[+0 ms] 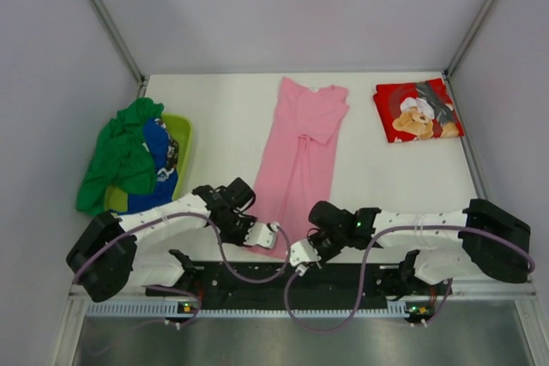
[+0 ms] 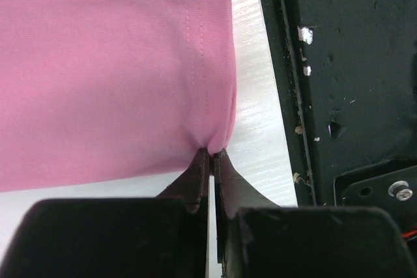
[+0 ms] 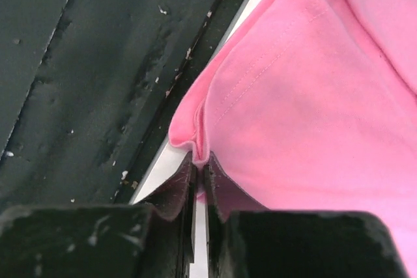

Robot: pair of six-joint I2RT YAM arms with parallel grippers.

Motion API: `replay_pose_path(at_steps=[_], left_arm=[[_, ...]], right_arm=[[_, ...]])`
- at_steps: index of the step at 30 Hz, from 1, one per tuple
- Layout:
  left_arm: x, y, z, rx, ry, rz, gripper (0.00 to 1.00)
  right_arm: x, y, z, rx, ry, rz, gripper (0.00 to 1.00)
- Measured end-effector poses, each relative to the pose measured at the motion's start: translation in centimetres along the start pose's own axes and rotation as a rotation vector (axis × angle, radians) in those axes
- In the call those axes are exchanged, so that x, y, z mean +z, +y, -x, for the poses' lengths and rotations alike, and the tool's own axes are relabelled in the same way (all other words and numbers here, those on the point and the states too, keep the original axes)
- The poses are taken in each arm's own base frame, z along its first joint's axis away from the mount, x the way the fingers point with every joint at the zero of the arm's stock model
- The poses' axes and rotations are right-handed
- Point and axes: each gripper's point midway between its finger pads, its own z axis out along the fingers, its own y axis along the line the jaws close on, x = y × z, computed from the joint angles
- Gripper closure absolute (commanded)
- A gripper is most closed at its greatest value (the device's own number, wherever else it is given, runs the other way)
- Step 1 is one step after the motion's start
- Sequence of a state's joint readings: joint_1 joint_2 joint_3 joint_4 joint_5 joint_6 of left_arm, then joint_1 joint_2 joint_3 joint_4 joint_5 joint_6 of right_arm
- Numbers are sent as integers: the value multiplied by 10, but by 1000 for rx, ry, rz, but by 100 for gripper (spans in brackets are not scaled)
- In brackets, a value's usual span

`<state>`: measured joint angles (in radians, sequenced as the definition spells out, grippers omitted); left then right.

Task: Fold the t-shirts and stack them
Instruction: Grab the bottom of the folded rectangular tshirt with both arms, then fold the folded rectangular tshirt in 1/3 of the way

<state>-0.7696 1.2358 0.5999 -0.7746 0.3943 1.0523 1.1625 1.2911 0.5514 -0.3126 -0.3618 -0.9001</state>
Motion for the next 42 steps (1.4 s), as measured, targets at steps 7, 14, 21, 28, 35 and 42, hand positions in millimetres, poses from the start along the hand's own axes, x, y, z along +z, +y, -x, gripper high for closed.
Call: replay_pose_path(at_steps=[7,14,21,28,35,42], left_arm=[[-19,24,18,-107,2,60,100],[-70,113,60,-250,-53,229,100],[-91,218,50,-468,-32,320,100],[-96,282,36,-559,-15,386,100],[-91,309,24,-595,27,438,100],[-85,327,12,-615,47,491,100]], right_arm=[[-22,-21,0,136,-51,-102,100],[-91,-92,-26,382,-143,-438,100],[-123,-154,-93,611,-49,-620,100],[-131,-191,-142,701,25,-715,100],[-131,-221,-163,717,44,-745,100],[-131,-230,-179,727,63,-752,100]])
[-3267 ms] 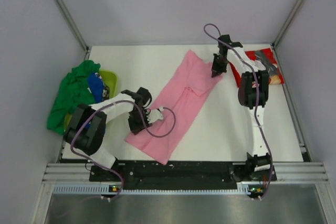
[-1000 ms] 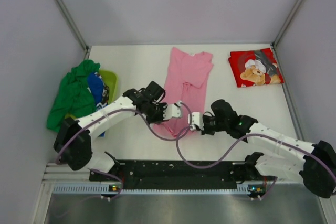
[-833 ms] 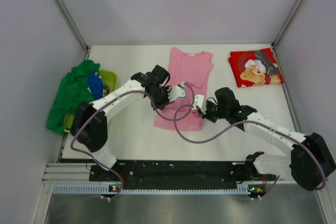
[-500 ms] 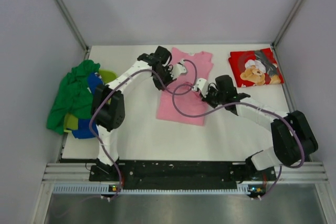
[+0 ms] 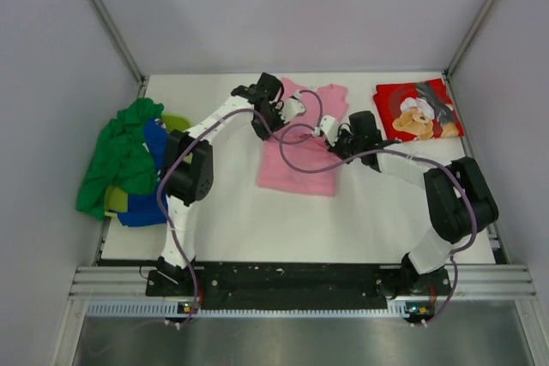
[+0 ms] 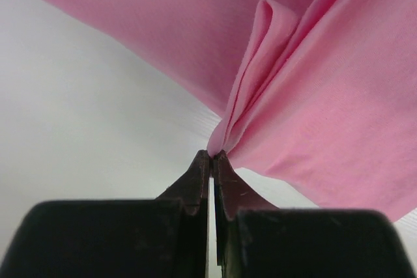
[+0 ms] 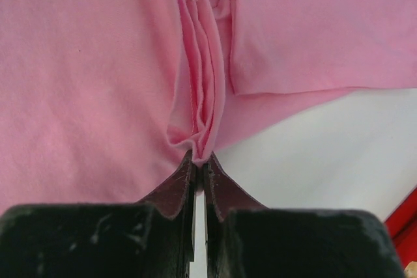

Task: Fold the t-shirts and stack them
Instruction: Fold the folded rectangular tshirt in 1/3 of the way

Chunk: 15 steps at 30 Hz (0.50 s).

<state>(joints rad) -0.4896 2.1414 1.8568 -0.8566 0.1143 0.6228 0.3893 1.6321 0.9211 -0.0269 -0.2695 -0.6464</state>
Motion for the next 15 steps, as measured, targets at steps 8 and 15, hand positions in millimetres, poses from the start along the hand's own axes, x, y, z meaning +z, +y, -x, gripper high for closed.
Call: replay_pose_path(at_steps=[8,15], left_arm=[[16,12,8,1,-22,35,100],[25,22,10,-12,-21,69,73]], right_arm=[[20,-16,-9,-5,46,-30,100],[25,-28,-11,-5,67,-57,61]])
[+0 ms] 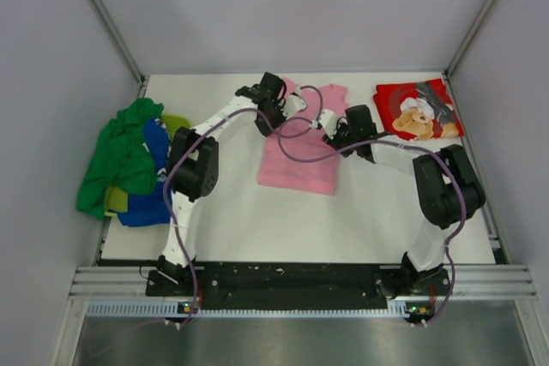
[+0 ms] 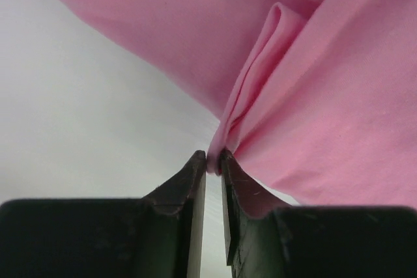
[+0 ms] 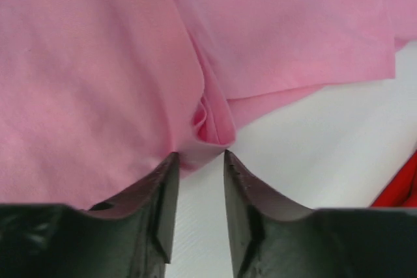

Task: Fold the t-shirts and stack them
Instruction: Fold the folded rectangular tshirt in 1/3 of the way, then grab one side of the 2/3 rectangular tshirt with both arms

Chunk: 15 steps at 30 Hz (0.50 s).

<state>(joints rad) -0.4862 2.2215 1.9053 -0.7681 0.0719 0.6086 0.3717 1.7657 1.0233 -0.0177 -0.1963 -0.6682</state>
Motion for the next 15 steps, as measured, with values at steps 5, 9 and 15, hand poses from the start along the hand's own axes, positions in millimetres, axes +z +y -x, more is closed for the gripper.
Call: replay_pose_path(at_steps=[5,9,15], left_arm=[[-10,26,7,-45,-6,88,62],[-31,40,18,-37,-65,105,61],[-81,-31,-10,163,-165,-116,54]], right_arm=[[-6,-31,6,70,5,-93,48],[-32,-51,26,116,-99,-134,41],[-101,20,72,-205,-318,-50,39]])
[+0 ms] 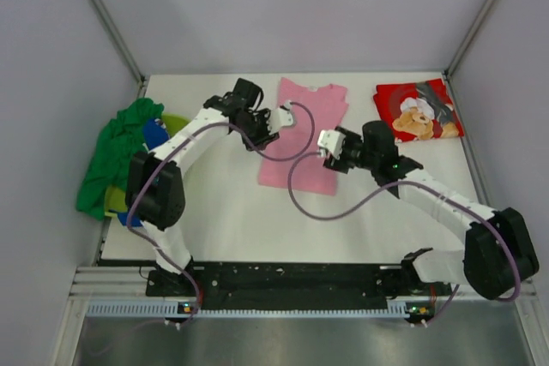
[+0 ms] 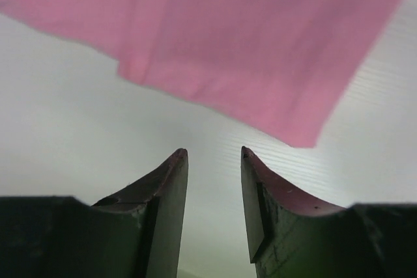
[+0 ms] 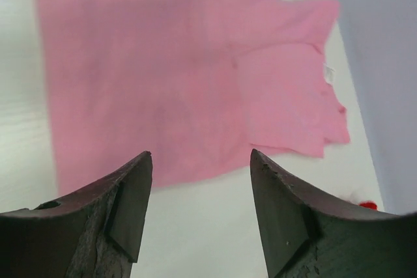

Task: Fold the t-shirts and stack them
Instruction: Grab one side of the 2/3 rectangular tshirt with both arms

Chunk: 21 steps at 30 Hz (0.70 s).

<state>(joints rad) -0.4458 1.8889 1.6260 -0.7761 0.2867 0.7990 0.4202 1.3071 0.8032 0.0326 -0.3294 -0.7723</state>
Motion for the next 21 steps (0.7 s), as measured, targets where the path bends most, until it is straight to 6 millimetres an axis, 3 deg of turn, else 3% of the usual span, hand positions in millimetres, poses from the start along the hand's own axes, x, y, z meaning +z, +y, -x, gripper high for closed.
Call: replay_pose_path(at_steps=[1,4,7,10,13,18,21], left_arm=[[-7,-17,-3,43,-20,-40,42],[-15,-59,-15,152,-56,-145,41],[0,-89,-33,207,-28,-217,42],[20,-109,-53,239,37,-253,43],[36,-118,-59,267,76,-254,43],[51,-107,-59,286,92,-200,50],[60,-106,-67,282,125,-197,70]], right_arm=[[-3,15,4,-46,-14,43,39],[-4,70,-7,-154,4,205,38],[-6,109,-36,-201,82,325,30],[-1,126,-54,-222,136,381,28],[3,132,-66,-236,171,408,34],[7,138,-79,-244,208,429,56],[9,138,-81,-245,215,428,76]])
